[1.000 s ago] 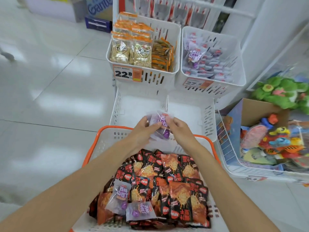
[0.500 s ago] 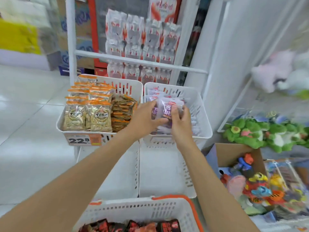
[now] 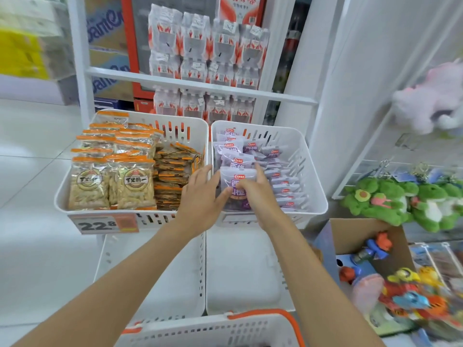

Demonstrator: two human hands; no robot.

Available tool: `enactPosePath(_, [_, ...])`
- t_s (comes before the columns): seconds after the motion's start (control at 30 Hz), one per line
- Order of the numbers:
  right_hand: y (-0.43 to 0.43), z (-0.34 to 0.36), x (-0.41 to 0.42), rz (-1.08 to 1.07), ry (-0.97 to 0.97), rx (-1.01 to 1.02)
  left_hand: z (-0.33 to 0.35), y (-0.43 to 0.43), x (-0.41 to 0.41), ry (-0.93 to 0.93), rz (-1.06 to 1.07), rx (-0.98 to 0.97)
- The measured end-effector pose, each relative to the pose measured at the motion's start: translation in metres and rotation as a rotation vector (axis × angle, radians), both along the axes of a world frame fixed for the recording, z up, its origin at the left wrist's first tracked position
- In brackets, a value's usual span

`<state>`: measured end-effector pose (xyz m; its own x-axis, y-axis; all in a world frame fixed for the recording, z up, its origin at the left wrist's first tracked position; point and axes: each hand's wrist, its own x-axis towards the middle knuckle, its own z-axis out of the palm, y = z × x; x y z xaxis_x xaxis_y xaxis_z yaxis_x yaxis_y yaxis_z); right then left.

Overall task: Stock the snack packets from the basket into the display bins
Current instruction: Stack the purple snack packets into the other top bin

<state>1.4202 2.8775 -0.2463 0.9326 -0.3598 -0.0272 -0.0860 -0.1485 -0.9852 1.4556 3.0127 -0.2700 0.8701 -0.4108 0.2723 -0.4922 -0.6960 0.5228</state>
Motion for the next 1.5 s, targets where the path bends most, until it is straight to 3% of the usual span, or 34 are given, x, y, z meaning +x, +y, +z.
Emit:
enactPosePath(0.27, [-0.008, 0.005, -0.005, 0.088, 0.009, -0.077, 0.002, 0.002, -0.001, 0.056, 0.000, -0.074])
enactPosePath(0.4, [-0.016, -0.004, -0.015, 0.072, -0.012, -0.265, 0.004, 0.005, -0.001, 0.088, 0.006, -0.173])
enactPosePath(0.57, [-0.018, -0.001, -0.022, 0.094, -0.002, -0.182, 0.005, 0.007, -0.002, 0.167, -0.020, -0.234])
enactPosePath(0.77, [0.003, -0.005, -0.055, -0.279, -0.213, -0.226, 0.005, 0.024, -0.026, 0.037, 0.067, -0.321])
enactPosePath(0.87, [0.025, -0.013, -0.088, -0.341, -0.292, -0.307, 0.000, 0.038, -0.053, 0.023, 0.049, -0.345])
enactPosePath(1.0, [0.058, -0.046, -0.137, -0.132, -0.095, -0.314, -0.026, 0.073, -0.110, 0.150, 0.024, -0.324])
enactPosePath(1.2, [0.108, -0.135, -0.206, 0.285, 0.293, -0.495, -0.107, 0.157, -0.205, 0.473, 0.001, -0.099])
enactPosePath(1.37, [0.162, -0.196, -0.237, 0.601, 0.472, -0.576, -0.149, 0.239, -0.254, 0.600, 0.186, -0.140])
enactPosePath(1.5, [0.209, -0.234, -0.250, 0.841, 0.649, -0.471, -0.171, 0.279, -0.270, 0.678, 0.275, -0.199])
